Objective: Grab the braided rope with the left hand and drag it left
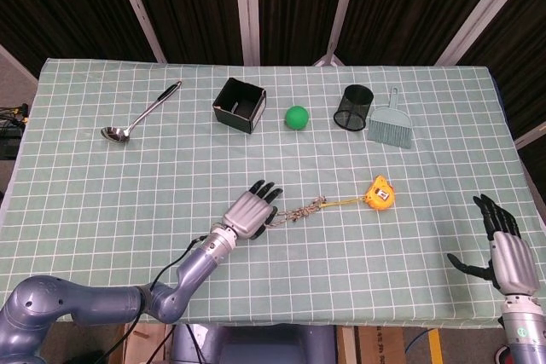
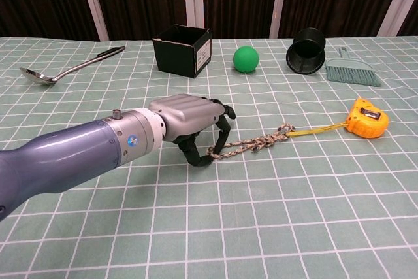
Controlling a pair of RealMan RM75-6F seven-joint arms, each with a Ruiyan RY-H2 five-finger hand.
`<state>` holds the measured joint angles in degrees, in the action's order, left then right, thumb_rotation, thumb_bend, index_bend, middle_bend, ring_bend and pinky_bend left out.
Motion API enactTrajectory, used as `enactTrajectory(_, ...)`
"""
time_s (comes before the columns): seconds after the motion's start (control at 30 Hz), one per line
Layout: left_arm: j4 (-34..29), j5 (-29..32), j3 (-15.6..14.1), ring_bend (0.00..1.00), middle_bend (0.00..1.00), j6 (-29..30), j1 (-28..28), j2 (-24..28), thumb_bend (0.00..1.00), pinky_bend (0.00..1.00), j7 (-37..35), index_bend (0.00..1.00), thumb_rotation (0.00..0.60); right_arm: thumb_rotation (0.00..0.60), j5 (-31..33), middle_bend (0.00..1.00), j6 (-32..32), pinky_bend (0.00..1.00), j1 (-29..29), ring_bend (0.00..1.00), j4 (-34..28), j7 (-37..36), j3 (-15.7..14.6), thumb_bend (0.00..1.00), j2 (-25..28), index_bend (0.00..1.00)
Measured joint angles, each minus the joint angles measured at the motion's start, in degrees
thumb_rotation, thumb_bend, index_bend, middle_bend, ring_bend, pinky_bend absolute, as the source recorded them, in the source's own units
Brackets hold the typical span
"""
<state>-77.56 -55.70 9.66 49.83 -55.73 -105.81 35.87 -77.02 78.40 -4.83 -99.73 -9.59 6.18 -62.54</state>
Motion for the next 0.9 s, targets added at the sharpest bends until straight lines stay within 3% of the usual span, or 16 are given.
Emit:
enactTrajectory(0.5,-1.78,-1.52,0.57,0.00,0.08,2.73,0.53,1.28,0.53,0.00,-1.15,0.56,0.600,0.600,0.11,0.00,-0.09,0.00,0.04,0.00,-0.07,-0.12,-0.01,0.19,0.09,0.00)
enactTrajectory(0.9,-4.15,-11.48,-0.31,0.00,0.08,9.75,2.39,7.17,0.53,0.00,-1.85,0.56,0.600,0.600,-0.21,0.00,0.18,0.00,0.15,0.00,-0.19,0.37,-0.18,0.19,0.05,0.00)
